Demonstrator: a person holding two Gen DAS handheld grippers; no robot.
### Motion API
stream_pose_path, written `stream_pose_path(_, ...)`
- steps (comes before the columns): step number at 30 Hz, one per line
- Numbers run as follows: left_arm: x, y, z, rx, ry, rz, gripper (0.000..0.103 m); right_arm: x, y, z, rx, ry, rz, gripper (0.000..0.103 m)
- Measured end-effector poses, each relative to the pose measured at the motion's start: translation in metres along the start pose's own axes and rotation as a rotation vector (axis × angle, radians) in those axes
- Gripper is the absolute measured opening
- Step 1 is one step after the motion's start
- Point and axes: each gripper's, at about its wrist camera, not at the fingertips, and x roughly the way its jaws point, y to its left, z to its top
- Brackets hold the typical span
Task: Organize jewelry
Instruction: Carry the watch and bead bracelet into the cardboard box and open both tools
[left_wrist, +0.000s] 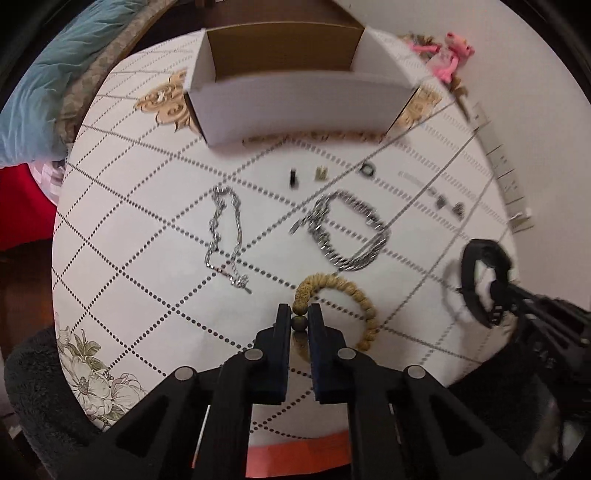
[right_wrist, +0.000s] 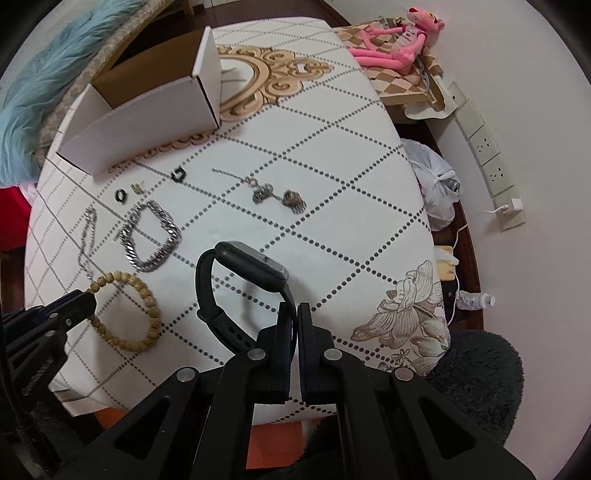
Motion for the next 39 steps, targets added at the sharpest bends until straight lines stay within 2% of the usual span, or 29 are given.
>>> stream_pose_path(4,-0.042,0.025,0.002,-0.024,-0.035,-0.054,0.007,-0.013,0.005,0.004,-0.015,-0.023,0.028,0.003)
stream_pose_path(11,-0.101,0.032,0.018,-0.044,-0.124,-0.109,0.007,-0.050,0.013,0.031,-0.033,-0.093,0.091,0.003)
stream_pose_path(13,-0.117,0.036,0.027,-0.045,-0.154,-0.127,0.007,-0.063,0.019,0.044,-0.044,-0.118,0.120,0.003)
stream_pose_path(14,-0.125,0.023,0.042,-0.046,-0.163,-0.130,0.007,-0.067,0.022,0.051,-0.049,-0.128,0.130,0.003)
stream_pose_path(18,-0.149,0.034,0.075,-0.051,-0.228,-0.145,0.006,-0.080,0.036,0.093,-0.077,-0.170,0.166,0.003)
stream_pose_path(23,-0.137,0.035,0.130,-0.054,-0.242,-0.132,0.007,-0.071,0.057,0.148,-0.108,-0.173,0.170,0.003)
stream_pose_path(28,-0.099,0.047,0.175,-0.068,-0.183,-0.122,0.007,-0.044,0.083,0.192,-0.142,-0.118,0.165,0.003)
stream_pose_path(35,-0.061,0.068,0.209,-0.100,-0.099,-0.113,0.007,0.002,0.109,0.222,-0.189,-0.026,0.132,0.003)
stream_pose_path(38,-0.052,0.079,0.214,-0.133,-0.073,-0.078,0.009,0.014,0.114,0.229,-0.190,0.002,0.134,0.013)
stream_pose_path(39,-0.051,0.082,0.215,-0.142,-0.070,-0.068,0.014,0.015,0.115,0.230,-0.193,0.000,0.130,0.024)
